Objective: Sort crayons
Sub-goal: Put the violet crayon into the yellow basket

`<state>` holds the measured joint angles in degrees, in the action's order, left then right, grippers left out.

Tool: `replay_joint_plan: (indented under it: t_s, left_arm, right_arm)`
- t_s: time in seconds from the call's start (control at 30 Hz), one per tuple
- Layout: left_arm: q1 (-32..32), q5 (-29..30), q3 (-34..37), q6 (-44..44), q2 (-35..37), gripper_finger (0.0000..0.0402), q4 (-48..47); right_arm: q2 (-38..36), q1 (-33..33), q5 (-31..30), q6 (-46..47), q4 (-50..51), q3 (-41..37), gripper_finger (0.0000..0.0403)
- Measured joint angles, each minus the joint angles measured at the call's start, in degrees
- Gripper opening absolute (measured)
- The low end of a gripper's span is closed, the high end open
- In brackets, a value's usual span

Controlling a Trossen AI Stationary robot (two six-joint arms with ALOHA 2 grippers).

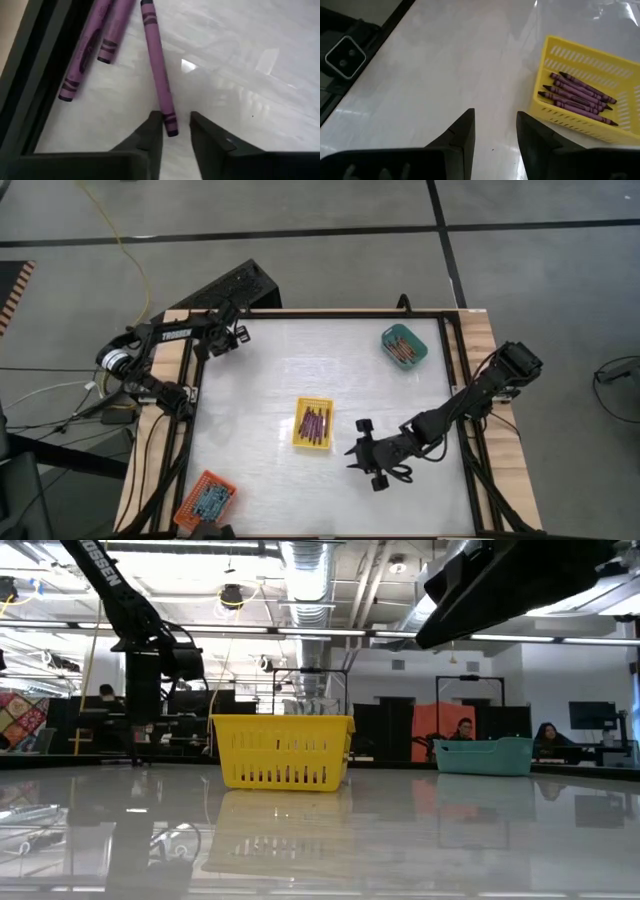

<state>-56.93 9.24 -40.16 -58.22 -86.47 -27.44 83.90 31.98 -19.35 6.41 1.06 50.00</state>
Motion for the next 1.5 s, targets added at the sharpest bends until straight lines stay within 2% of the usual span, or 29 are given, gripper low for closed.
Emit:
replay_joint_plan:
  t_s: [0.23, 0.37, 0.47, 0.7, 0.83, 1.03, 1.3, 1.5]
  left_arm:
    - [1.39, -0.14, -5.20, 0.95, -4.44, 0.0011, -4.25]
    - [2.05, -0.44, -7.37, 2.38, -4.71, 0.0007, -6.89]
    - [3.48, -3.37, -9.36, 2.90, -4.71, 0.0004, -8.79]
    - [10.09, -4.39, -15.62, 4.26, -4.68, 0.0002, -12.94]
    - [17.96, -6.20, -19.62, 7.09, -4.64, 0.0001, -14.90]
    - [33.85, -6.70, -23.68, 7.22, -4.57, 0.0000, -18.73]
    - [57.80, -4.55, -25.64, -4.79, -4.55, 0.0000, -14.12]
    - [68.53, 0.52, -25.64, -15.45, -4.55, 0.0000, -6.51]
  right_arm:
    - [0.00, 1.69, -0.03, -1.67, 0.31, 0.00, 0.0138]
    - [0.00, 2.22, -0.04, -2.16, 0.59, 0.00, 0.0138]
    - [0.00, 2.18, -0.06, -2.16, 0.85, 0.00, 0.0138]
    - [0.00, 2.18, -0.07, -2.12, 0.89, -0.02, 0.0138]
    - [0.00, 2.18, -0.09, -1.96, 2.03, -0.02, 0.0138]
    - [0.00, 2.18, -0.13, -0.21, 4.15, -0.02, 0.0138]
    - [0.00, 2.15, -0.28, 2.26, 8.17, -0.02, 0.0138]
    - [0.00, 2.09, -0.26, 1.59, 8.42, -0.02, 0.0138]
